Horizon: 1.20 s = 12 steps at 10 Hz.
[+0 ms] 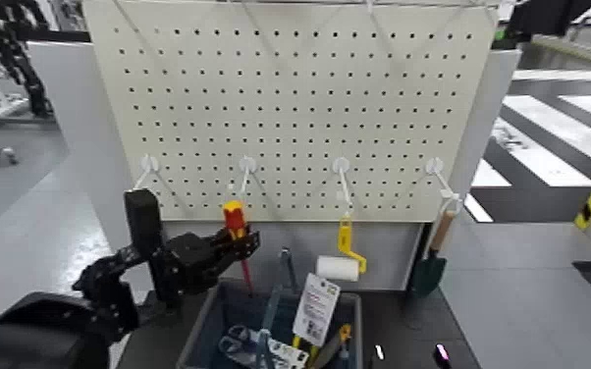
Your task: Put the red screwdriver into the crate.
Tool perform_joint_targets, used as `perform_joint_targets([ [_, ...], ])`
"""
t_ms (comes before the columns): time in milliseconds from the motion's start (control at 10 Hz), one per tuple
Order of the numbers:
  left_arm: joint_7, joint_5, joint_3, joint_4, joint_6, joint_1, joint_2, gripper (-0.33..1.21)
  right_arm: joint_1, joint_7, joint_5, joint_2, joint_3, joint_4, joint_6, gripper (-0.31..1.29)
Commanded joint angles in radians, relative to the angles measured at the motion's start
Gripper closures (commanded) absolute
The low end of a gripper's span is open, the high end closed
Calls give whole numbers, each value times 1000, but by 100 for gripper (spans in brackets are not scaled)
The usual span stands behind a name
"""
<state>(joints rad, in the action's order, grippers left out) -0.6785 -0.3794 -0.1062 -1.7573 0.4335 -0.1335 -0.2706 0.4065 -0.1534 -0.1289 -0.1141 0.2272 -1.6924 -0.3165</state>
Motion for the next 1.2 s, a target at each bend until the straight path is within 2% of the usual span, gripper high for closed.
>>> perform_joint_targets([
  [100,7,-30,45,-65,53,57,5,112,0,0,0,1,0,-1,0,20],
  [300,7,-82,69,-51,59,100,25,112,0,0,0,1,0,0,0,20],
  [600,5,-115,48,30,22,118,50,112,0,0,0,1,1,-1,-1,20],
  [900,2,-184,25,157,-28,117,57,112,0,0,-2,1,1,0,-1,20],
  [1200,4,-234,2,220,-35,114,62,111,0,1,-2,2,1,0,-1,20],
])
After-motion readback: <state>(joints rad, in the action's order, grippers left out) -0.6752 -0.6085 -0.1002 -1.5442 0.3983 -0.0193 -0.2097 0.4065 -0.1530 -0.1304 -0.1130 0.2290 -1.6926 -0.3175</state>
